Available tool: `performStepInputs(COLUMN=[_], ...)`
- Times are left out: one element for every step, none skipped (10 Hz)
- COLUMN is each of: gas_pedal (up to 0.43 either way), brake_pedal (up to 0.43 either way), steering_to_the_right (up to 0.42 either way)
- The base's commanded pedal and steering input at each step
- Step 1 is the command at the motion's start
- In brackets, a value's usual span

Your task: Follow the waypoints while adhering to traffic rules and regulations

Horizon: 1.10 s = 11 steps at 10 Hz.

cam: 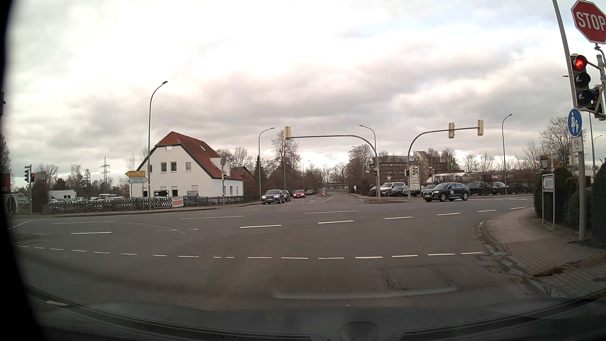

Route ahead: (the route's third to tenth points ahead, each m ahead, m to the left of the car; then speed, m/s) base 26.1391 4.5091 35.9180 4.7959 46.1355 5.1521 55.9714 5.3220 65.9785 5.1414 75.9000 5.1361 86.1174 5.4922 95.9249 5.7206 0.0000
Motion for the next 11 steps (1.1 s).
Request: performStepInputs(gas_pedal=[0.000,0.000,0.000,0.000,0.000,0.000,0.000,0.000,0.000,0.000,0.000], brake_pedal=[0.341,0.335,0.341,0.341,0.341,0.341,0.335,0.341,0.341,0.335,0.341], steering_to_the_right=[0.004,0.004,0.004,0.004,0.004,0.004,0.004,0.004,0.004,0.004,0.004])
